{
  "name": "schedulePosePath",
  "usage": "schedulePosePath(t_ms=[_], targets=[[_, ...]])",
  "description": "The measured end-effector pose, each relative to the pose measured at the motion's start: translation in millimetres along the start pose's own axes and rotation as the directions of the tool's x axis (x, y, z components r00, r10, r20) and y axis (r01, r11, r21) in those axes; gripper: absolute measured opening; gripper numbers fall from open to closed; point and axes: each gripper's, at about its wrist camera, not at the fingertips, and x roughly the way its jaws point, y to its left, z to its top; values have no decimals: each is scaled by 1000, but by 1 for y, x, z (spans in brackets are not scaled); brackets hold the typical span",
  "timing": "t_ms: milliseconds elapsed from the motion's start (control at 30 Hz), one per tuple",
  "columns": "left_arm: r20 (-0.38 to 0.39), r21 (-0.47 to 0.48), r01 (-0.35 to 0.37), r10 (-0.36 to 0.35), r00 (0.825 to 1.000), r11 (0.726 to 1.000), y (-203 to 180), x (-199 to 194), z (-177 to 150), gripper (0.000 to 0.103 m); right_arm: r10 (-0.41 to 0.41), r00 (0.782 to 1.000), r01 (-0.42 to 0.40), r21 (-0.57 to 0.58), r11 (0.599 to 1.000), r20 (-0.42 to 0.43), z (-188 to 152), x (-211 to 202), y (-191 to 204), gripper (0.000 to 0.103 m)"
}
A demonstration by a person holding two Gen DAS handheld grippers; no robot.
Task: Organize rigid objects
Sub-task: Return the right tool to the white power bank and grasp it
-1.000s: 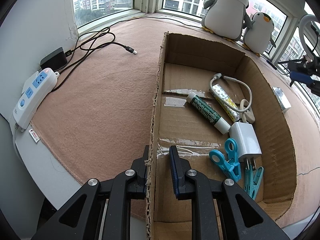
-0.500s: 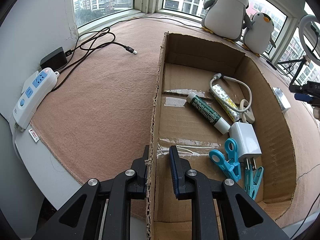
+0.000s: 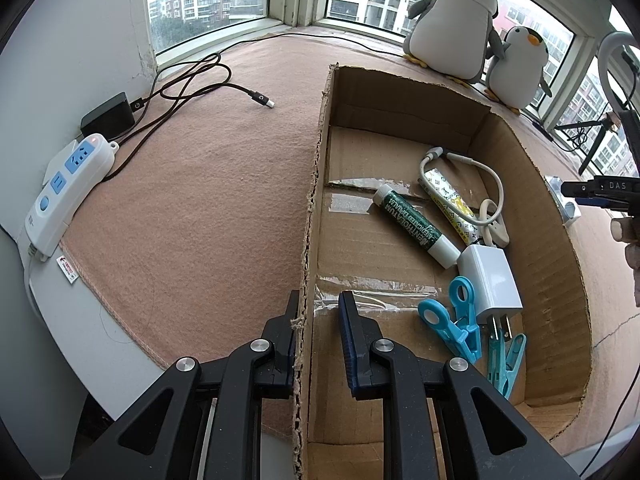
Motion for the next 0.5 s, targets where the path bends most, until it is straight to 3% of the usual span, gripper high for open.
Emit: schedulePosePath(t_ms=[500], targets=[[0,0,-1,1,1000,1000,-1,0,0,19,-66,998,66,-38,997,-5,7,10,1,64]])
